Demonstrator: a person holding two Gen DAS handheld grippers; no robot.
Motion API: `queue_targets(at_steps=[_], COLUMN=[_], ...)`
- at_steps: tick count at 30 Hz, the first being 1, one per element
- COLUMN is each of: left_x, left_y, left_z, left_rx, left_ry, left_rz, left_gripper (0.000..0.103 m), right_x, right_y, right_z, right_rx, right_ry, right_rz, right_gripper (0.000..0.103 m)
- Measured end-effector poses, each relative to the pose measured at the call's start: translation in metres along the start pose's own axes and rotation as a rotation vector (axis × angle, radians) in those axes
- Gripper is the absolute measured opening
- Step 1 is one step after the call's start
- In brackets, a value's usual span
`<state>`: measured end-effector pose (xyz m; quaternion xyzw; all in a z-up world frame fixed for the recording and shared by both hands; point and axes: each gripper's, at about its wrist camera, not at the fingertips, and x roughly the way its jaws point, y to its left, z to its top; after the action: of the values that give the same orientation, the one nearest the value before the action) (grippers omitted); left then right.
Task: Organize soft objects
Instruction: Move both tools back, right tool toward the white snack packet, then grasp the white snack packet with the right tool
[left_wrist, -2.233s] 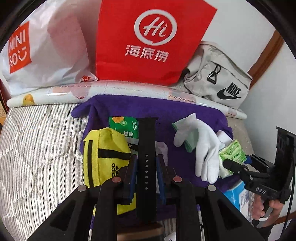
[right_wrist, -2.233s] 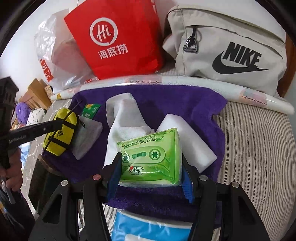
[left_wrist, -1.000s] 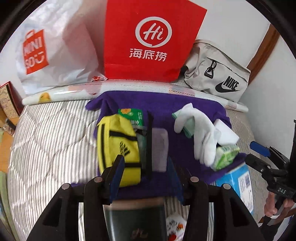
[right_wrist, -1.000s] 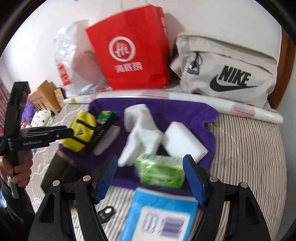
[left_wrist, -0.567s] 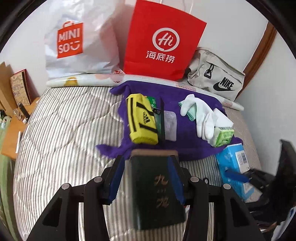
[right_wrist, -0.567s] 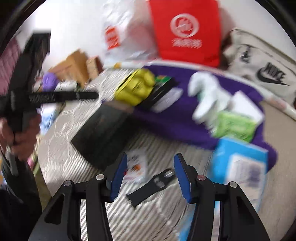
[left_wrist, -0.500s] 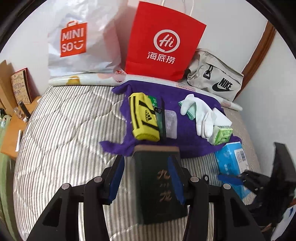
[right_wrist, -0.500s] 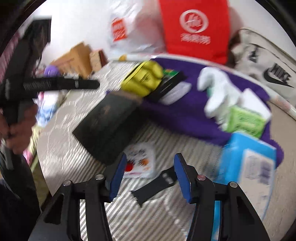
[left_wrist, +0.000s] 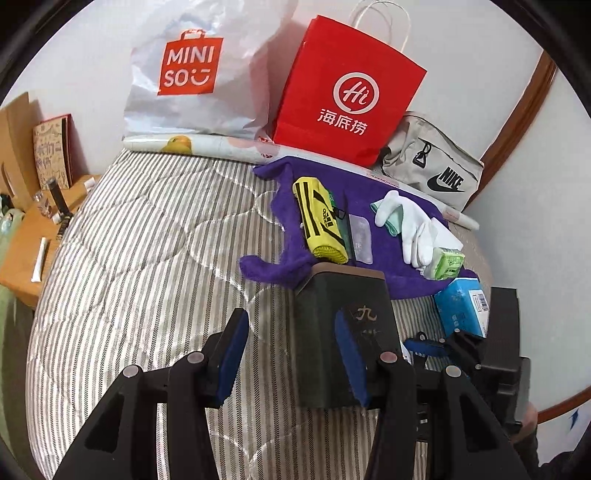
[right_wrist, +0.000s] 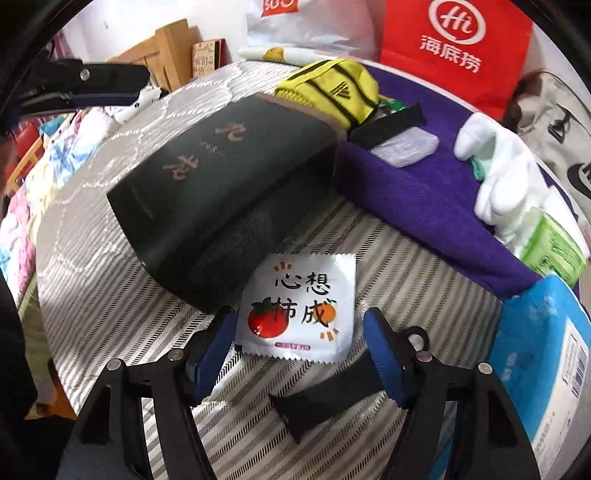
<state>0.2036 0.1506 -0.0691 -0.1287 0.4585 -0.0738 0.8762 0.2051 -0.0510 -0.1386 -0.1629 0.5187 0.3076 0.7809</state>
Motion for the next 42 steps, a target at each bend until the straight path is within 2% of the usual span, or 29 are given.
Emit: queue_targets(at_steps=[4, 7, 9, 12, 19, 25, 35, 42], left_x=[0.002, 0.004, 0.005, 0.005, -0.002, -0.006, -0.011, -0.003], left_y=[0.006, 0.008, 0.008, 0.007, 0.001, -0.01, -0.052, -0.092], left_z=[-0.003, -0.007, -0.009, -0.014, -0.027, -0.038, -0.073, -0.099], left_rx=[-0.013, -0.017, -0.019, -0.02, -0.007, 0.024, 0.119, 0.232], left_ry=[0.006, 0.016, 0.022, 0.029, 0.04, 0.05, 0.074, 0.102], left_rz=[0.007, 0.013, 0.015, 0.02, 0.036, 0.033, -0.004, 0.001], left_gripper=[0.046, 0.046, 0.046, 0.046, 0.046, 0.046, 0.046, 0.046], right_x=[0.002, -0.001, -0.003, -0.005, -0.011, -0.036, -0.078, -0.094], right_y=[0.002, -0.002, -0.003, -0.001, -0.006, -0.011, -0.004, -0.01], right_z=[-0.001, -0.005, -0.007, -0.009, -0.011, -0.022, -0.075, -0.116], right_rx=[-0.014, -0.006, -0.007, -0.016, 0.021, 0.086, 0.154, 0.211], right_ry=[-0.052, -0.075, -0.082, -0.085, -0.083, -0.125, -0.177, -0.193], right_rz=[-0.006, -0.015, -0.012, -0.016, -0.019, -0.03, -0.008, -0.008], right_gripper=[0.072, 0.06, 0.047, 0.044, 0.043, 0.043, 0.043, 0.043])
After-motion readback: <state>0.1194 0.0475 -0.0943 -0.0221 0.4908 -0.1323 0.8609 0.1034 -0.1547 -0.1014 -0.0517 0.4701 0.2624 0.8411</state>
